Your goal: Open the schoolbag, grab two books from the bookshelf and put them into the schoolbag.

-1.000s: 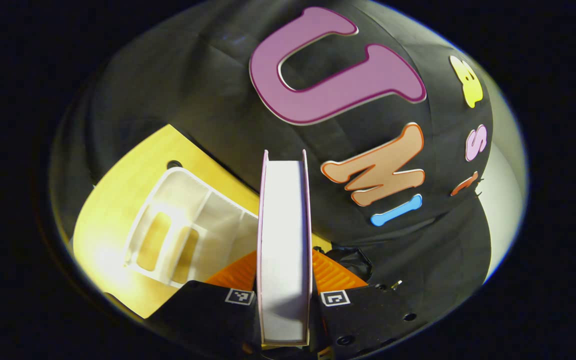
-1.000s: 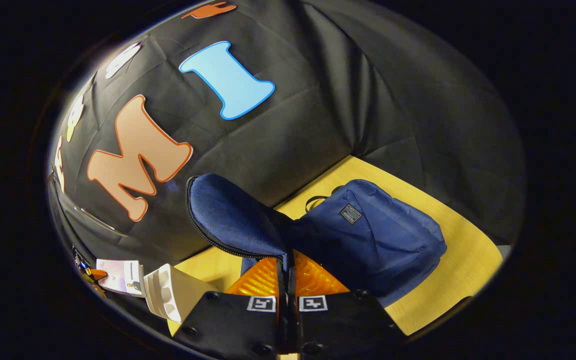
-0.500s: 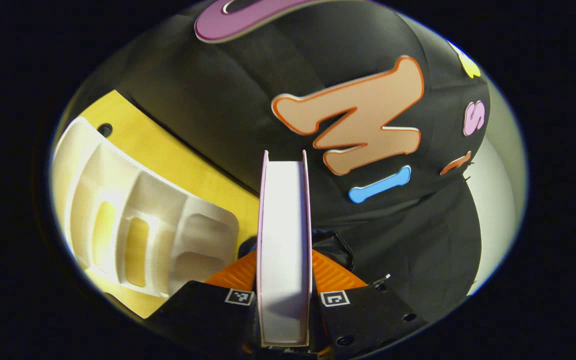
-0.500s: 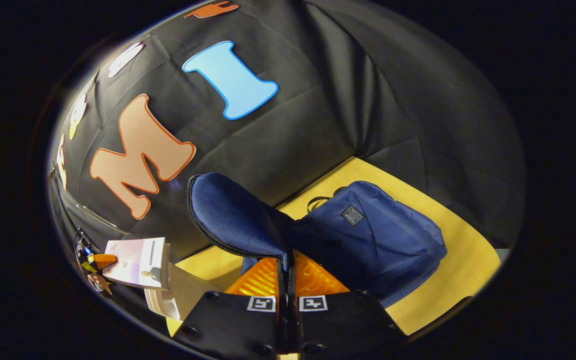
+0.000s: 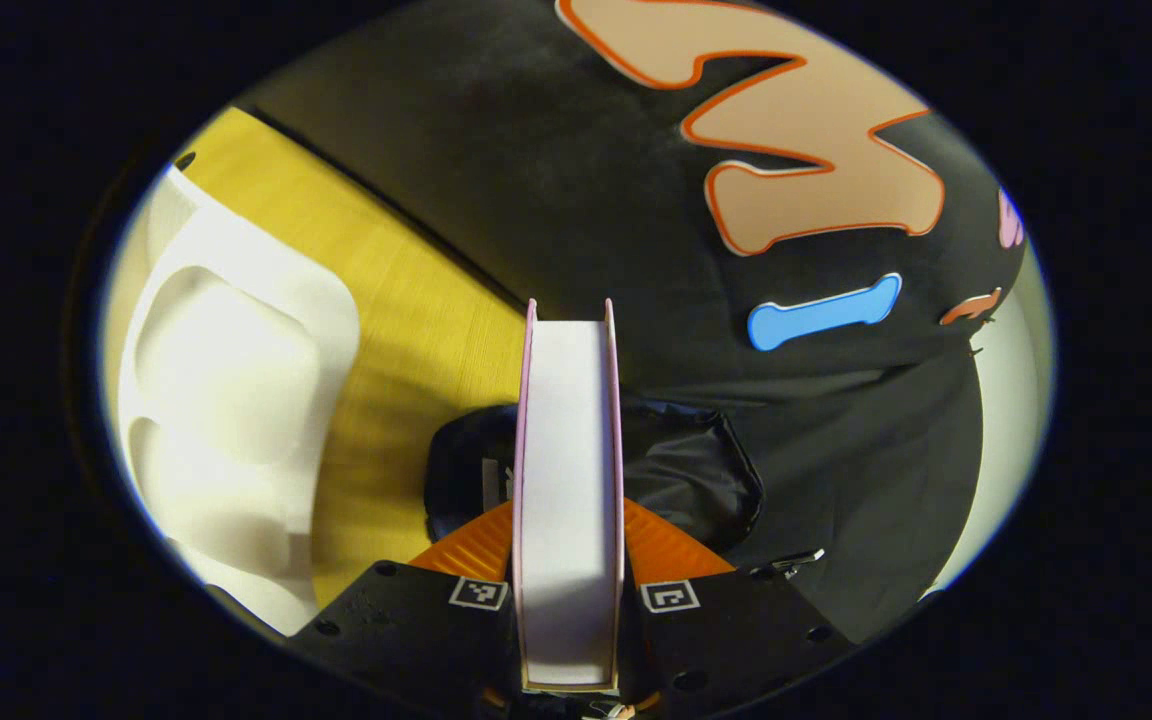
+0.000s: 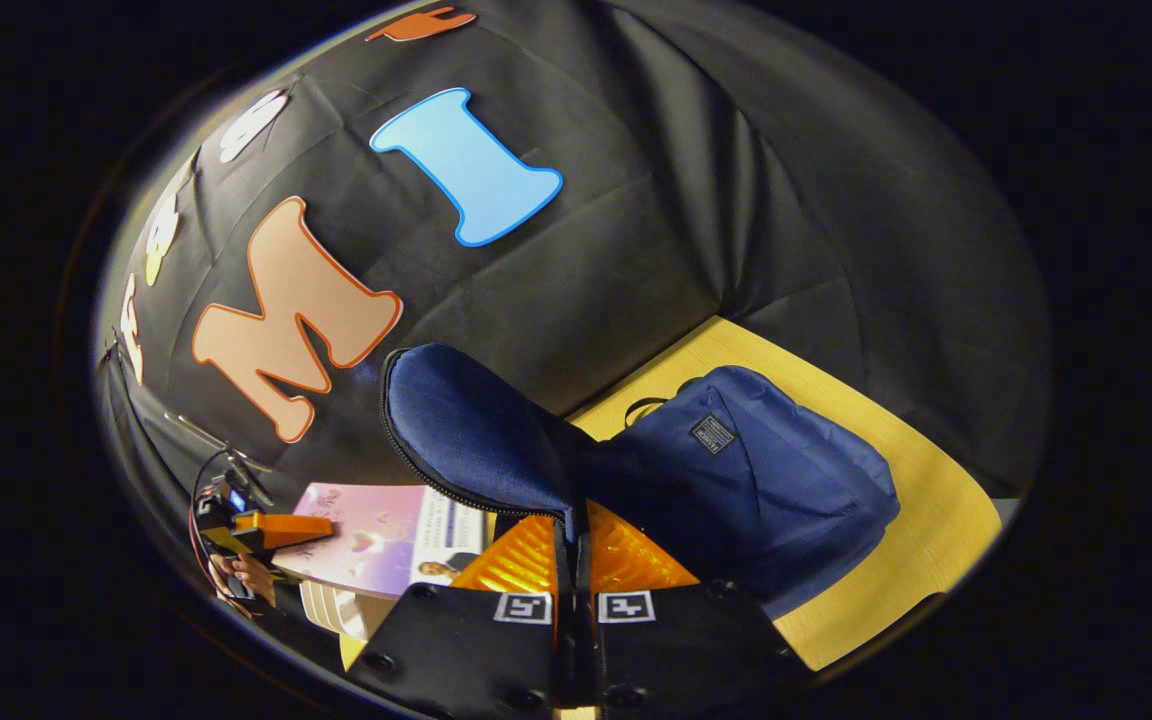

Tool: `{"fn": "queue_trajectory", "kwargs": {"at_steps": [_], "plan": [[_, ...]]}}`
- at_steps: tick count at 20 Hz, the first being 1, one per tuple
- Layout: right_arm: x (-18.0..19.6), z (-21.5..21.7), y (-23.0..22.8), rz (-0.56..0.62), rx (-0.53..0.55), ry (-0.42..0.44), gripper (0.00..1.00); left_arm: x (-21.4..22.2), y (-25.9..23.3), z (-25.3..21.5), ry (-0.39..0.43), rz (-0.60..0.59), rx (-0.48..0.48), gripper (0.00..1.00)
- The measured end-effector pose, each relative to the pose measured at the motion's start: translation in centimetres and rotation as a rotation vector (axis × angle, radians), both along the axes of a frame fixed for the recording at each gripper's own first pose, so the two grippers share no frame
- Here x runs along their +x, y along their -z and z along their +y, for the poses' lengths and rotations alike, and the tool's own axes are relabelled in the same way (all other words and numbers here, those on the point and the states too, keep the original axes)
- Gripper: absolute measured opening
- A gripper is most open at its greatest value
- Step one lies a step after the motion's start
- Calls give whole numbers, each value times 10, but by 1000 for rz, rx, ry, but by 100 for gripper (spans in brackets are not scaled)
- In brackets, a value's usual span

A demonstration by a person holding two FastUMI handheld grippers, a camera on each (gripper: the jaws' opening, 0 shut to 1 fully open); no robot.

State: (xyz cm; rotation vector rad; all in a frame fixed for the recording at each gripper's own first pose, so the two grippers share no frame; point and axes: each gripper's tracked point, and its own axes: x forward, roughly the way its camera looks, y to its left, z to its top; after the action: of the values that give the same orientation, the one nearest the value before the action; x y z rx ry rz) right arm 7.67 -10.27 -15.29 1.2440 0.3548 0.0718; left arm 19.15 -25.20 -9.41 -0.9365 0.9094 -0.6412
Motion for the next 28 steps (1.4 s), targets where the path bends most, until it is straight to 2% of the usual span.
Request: {"fn": "queue_trajectory", "kwargs": {"at_steps": [8,11,14,19,23,26,28], "plan": [[1,-6,-4,-45,21,7,4,7,29,-76,-11,74,-56,34],[0,-7,-8,-70,16,4,4,10,31,-102,-26,110,-125,34],[0,-11,-13,-97,4,4,4,7,51,-124,-9,131,-93,34],[1,-12,-18,-132,13,-9,2,2,62,-164,-13,164,-152,36],[0,-11,-22,-150,12,-24,2,3,70,-186,-23,174,-195,34],[3,-8,-22,-157,17,-41,3,3,83,-202,-46,248,-246,33],[3,-9,-22,-159,22,-39,3,4,86,-200,-59,268,-257,37]]}}
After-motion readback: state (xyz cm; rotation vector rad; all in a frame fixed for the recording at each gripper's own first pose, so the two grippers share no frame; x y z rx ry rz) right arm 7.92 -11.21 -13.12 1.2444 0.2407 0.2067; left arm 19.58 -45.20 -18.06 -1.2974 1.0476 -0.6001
